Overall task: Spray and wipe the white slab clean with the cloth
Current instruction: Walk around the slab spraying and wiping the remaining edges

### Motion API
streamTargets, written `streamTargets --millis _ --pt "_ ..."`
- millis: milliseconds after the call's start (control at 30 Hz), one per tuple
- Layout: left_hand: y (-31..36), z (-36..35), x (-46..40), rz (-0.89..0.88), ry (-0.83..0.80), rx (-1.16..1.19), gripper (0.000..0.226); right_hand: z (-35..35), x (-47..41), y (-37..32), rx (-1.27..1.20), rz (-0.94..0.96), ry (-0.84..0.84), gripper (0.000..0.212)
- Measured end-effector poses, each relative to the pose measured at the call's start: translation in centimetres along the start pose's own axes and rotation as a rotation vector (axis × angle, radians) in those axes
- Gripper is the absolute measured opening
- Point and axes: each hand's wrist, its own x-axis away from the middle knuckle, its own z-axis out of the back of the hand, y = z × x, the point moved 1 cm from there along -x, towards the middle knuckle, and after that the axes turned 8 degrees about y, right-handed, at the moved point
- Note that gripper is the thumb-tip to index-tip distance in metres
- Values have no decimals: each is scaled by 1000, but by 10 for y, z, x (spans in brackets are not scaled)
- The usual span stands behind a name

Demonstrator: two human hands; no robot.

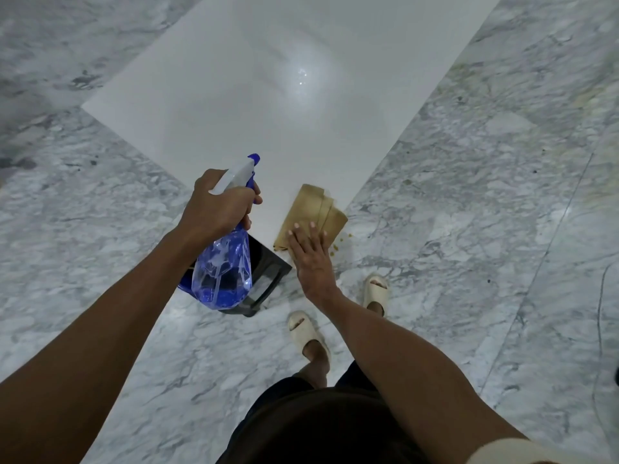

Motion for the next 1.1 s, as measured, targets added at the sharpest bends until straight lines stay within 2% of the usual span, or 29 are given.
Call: streamTargets --millis 133,233,400,533,600,667,800,867,967,1033,1100 --pt "-6 5 9 -12 1 4 23 3 19 -20 -48 31 -58 75" --pt "-10 7 17 -17 -2 5 24 9 24 -25 -25 55 -110 75" --pt "-10 13 26 -37 12 32 22 23 33 -42 -51 64 -251 62" --pt "-6 20 32 -51 31 40 21 12 56 -58 -89 181 -345 47" --pt "-5 25 35 -62 45 44 20 25 57 -75 -248 64 -469 44" --pt "-4 32 40 -71 75 43 19 42 48 -89 -465 -207 -589 47" --pt "1 47 51 -80 120 74 19 69 15 -98 -763 -647 -608 52" --pt "4 53 57 -91 134 71 18 86 -5 -101 -1029 -874 -582 49" --pt "13 59 66 -113 137 91 18 119 -47 -98 -1345 -957 -507 49" --pt "22 60 69 -138 131 106 23 143 -76 -87 -1428 -987 -421 56" --pt "31 59 69 -156 132 112 15 168 -101 -70 -1463 -956 -316 66"
